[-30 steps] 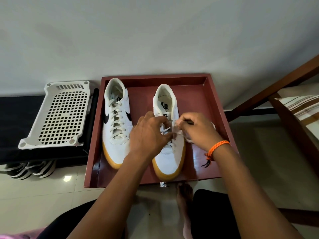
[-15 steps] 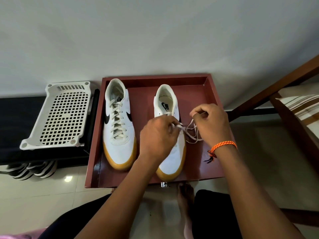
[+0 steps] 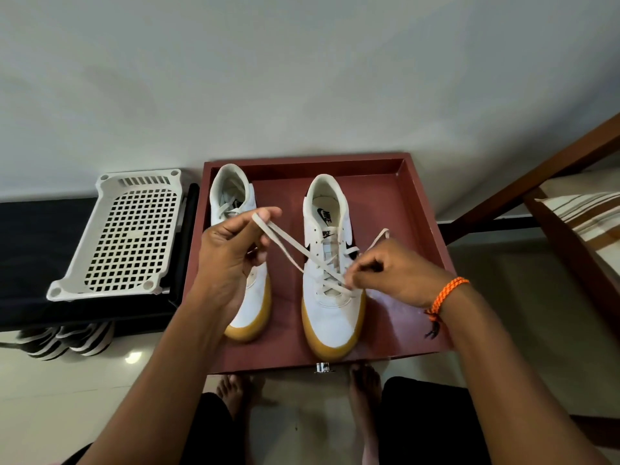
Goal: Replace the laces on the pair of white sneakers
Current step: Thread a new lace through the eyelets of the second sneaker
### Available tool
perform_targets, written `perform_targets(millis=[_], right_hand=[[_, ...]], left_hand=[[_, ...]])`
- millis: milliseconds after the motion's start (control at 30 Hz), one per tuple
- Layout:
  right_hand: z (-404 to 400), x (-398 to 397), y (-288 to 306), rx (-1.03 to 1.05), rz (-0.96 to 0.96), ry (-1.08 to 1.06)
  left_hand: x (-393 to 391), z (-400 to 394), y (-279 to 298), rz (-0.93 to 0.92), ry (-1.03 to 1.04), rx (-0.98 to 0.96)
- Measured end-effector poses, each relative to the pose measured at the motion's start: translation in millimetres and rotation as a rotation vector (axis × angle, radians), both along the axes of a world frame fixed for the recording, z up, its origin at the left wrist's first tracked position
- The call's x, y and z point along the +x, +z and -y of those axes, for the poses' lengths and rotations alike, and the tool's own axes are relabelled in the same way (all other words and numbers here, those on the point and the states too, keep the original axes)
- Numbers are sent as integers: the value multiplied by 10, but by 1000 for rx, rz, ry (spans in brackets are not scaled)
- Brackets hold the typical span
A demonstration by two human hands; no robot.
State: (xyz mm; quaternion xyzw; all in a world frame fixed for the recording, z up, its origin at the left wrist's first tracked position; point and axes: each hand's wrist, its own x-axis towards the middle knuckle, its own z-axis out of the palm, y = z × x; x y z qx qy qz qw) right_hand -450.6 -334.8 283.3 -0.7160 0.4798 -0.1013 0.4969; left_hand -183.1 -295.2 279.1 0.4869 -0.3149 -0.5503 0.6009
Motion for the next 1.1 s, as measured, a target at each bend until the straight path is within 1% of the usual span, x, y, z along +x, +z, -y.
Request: perform_targets(millis=[33, 67, 100, 133, 233, 267, 333, 400, 500, 667, 800, 867, 1000, 1067, 1100], right_hand=[[7, -120, -35, 17, -120, 31], [-2, -201, -48, 46, -194, 53], [-3, -226, -42, 61, -202, 50], [4, -204, -37, 28, -154, 14], [4, 97, 72, -219, 220, -264], [-19, 241, 129, -289, 318, -327], [-109, 507, 154, -320, 386, -343], [-200, 650, 79, -262, 358, -268], [-218, 665, -30, -223, 362, -242], [-141, 522, 48, -133, 356, -135], [-84, 350, 53, -104, 289, -156], [-86, 318, 40, -57, 228, -117], [-46, 181, 25, 52, 129, 54], [-21, 31, 6, 144, 55, 113], [-18, -50, -8, 194, -12, 158]], left_hand=[[22, 9, 16, -25, 14, 3], [34, 14, 23, -31, 16, 5], [34, 17, 30, -26, 6, 2], [21, 13, 33, -17, -14, -2], [-98, -17, 25, 14, -92, 8], [-149, -28, 19, 32, -112, 14], [-237, -48, -8, 80, -145, 20], [-315, -68, -18, 105, -157, 21], [-361, -64, -15, 94, -129, 45], [-395, -36, -6, 46, -124, 98], [-361, -25, 3, -8, -87, 109], [-332, -14, 16, -31, -63, 99], [-298, 4, 13, -36, -9, 104], [-260, 20, 7, -81, 30, 98], [-222, 33, 8, -119, 57, 93]])
